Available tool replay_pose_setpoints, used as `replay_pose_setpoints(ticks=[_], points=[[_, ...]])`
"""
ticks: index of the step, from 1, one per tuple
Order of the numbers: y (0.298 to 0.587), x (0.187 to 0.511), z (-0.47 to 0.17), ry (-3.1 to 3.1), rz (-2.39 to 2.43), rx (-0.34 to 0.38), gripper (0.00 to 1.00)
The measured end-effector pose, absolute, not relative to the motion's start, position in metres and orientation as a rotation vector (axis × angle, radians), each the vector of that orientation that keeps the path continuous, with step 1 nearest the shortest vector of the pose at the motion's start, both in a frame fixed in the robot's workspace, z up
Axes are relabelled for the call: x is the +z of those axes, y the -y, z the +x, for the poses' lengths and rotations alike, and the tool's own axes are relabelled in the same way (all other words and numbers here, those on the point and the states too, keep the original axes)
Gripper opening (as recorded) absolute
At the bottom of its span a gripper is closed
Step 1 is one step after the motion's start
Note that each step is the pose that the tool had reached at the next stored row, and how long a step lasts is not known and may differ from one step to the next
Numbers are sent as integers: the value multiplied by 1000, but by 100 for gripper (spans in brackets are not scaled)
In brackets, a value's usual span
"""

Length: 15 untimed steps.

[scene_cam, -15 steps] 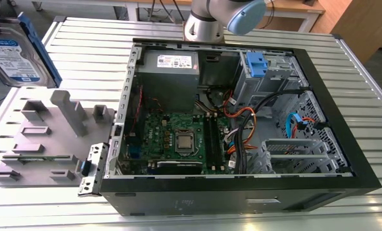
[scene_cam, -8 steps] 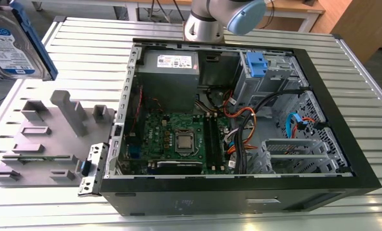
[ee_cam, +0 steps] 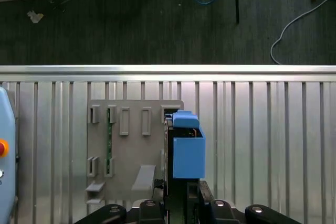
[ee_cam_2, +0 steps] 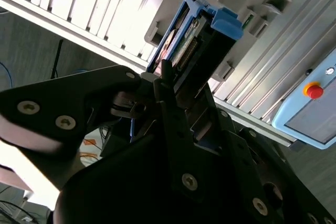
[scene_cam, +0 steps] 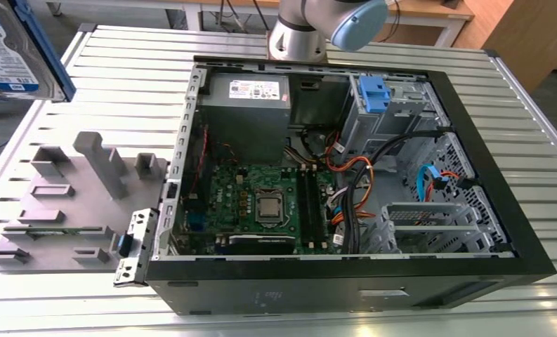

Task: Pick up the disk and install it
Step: 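Pick up the disk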

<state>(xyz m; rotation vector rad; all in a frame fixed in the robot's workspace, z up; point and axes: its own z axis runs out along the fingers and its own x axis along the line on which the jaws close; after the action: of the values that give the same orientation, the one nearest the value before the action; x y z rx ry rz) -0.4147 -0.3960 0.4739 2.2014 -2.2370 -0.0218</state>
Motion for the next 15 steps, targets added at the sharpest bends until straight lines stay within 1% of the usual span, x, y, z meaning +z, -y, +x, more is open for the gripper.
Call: replay_pose_setpoints(ticks=[10,15], points=[[395,498,-415,2237,2201,-22,35],[395,500,-415,2237,2202,-22,35]])
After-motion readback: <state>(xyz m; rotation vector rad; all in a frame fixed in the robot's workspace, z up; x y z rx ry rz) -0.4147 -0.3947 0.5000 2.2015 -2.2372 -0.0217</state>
